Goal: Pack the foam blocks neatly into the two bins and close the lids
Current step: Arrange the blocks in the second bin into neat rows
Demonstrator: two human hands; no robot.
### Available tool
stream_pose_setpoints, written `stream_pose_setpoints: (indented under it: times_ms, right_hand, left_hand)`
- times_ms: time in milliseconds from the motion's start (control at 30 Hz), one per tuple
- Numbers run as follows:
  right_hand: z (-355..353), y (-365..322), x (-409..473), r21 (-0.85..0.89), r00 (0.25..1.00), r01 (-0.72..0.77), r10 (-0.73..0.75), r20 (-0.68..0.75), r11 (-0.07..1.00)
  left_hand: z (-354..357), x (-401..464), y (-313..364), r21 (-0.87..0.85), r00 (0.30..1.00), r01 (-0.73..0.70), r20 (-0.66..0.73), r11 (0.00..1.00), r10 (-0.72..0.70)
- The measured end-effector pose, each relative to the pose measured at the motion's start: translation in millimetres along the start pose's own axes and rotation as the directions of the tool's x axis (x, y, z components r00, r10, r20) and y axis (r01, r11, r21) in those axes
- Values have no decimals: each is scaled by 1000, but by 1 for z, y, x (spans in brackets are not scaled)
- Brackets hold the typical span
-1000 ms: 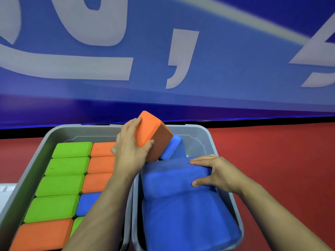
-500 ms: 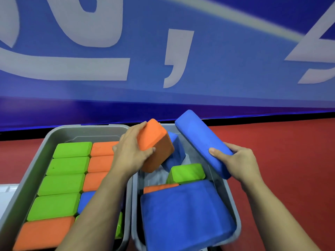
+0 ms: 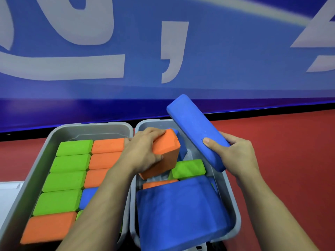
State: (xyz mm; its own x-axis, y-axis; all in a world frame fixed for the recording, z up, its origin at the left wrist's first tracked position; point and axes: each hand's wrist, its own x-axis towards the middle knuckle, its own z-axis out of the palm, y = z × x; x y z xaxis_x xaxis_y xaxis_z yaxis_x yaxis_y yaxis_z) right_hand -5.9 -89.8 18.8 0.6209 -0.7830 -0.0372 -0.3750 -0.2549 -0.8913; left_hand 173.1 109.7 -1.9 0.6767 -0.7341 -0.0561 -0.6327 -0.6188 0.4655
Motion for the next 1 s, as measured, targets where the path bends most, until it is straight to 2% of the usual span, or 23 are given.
stream_pose_setpoints:
  times_ms: [133, 300, 633, 800, 933, 1000]
  right_hand:
    - [-6, 3, 1, -13, 1000, -21, 21, 14, 1000]
    - [-8, 2, 1, -43, 999, -24, 25, 23, 999]
    - [-4, 4, 1, -72, 999, -36, 36, -5, 997]
    - [-3, 5, 2, -60, 999, -42, 41, -7, 997]
    - [-2, 6, 4, -58, 999, -30, 29, -16, 998]
    - [-1, 5, 5, -48, 999, -25, 24, -26, 999]
  left_hand:
    - [2, 2, 14, 87, 997, -32, 73, 996, 26]
    - [-5, 5, 26, 143, 994, -72, 97, 987, 59]
    - [6, 6, 30, 147, 981, -118, 172, 982, 93]
    - [9, 6, 12, 5, 987, -86, 137, 996, 84]
    - [7, 0, -14, -194, 986, -69, 137, 979, 96]
    - [9, -3, -16, -217, 986, -77, 129, 973, 107]
